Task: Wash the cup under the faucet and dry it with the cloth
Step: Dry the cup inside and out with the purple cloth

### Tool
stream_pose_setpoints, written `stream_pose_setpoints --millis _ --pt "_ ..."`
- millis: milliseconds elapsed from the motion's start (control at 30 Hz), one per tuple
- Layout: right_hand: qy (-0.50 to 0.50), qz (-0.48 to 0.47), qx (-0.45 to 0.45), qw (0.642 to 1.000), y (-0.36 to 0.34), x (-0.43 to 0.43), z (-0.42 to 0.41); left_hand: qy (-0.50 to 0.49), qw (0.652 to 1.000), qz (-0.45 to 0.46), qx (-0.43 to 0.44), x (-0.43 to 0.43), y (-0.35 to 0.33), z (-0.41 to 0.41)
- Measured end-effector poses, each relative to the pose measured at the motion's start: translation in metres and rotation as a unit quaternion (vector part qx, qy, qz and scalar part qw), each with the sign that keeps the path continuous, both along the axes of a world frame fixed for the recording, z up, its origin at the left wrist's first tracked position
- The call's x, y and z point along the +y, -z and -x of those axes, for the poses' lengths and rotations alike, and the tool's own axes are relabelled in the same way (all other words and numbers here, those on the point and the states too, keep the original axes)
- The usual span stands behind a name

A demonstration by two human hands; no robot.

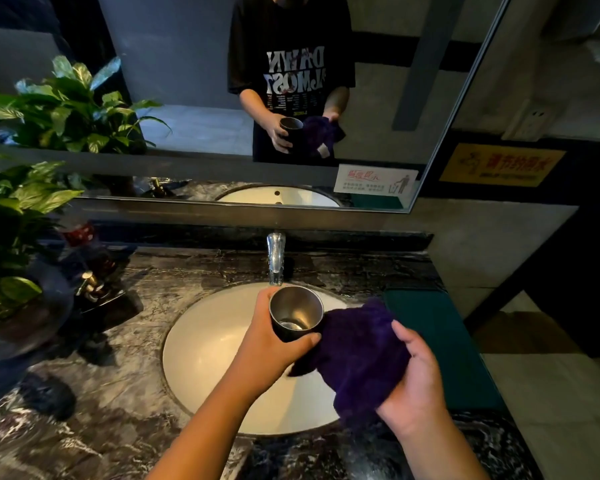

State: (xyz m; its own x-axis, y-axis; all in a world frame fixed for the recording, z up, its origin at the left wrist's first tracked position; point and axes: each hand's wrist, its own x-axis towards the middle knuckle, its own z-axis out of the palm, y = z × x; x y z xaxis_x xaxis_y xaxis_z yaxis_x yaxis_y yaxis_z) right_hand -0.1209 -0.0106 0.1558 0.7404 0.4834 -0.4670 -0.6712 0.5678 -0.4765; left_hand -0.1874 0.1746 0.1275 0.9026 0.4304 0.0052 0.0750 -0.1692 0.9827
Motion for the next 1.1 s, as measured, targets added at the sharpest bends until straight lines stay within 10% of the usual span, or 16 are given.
stream_pose_setpoints --millis 567,900,1100 --pt "-0.085 0.111 -0.278 0.950 -0.043 0.013 -0.007 0.097 0.994 0.042 -0.019 0.017 -0.028 0.021" --pt "-0.163 0.212 -0.325 0.907 -0.024 0.037 0.011 -0.157 0.939 0.306 -0.025 -0.006 -0.015 0.012" --pt "-0.221 0.208 -0.273 0.913 -0.022 0.043 0.016 -0.155 0.975 0.154 -0.035 -0.017 -0.026 0.004"
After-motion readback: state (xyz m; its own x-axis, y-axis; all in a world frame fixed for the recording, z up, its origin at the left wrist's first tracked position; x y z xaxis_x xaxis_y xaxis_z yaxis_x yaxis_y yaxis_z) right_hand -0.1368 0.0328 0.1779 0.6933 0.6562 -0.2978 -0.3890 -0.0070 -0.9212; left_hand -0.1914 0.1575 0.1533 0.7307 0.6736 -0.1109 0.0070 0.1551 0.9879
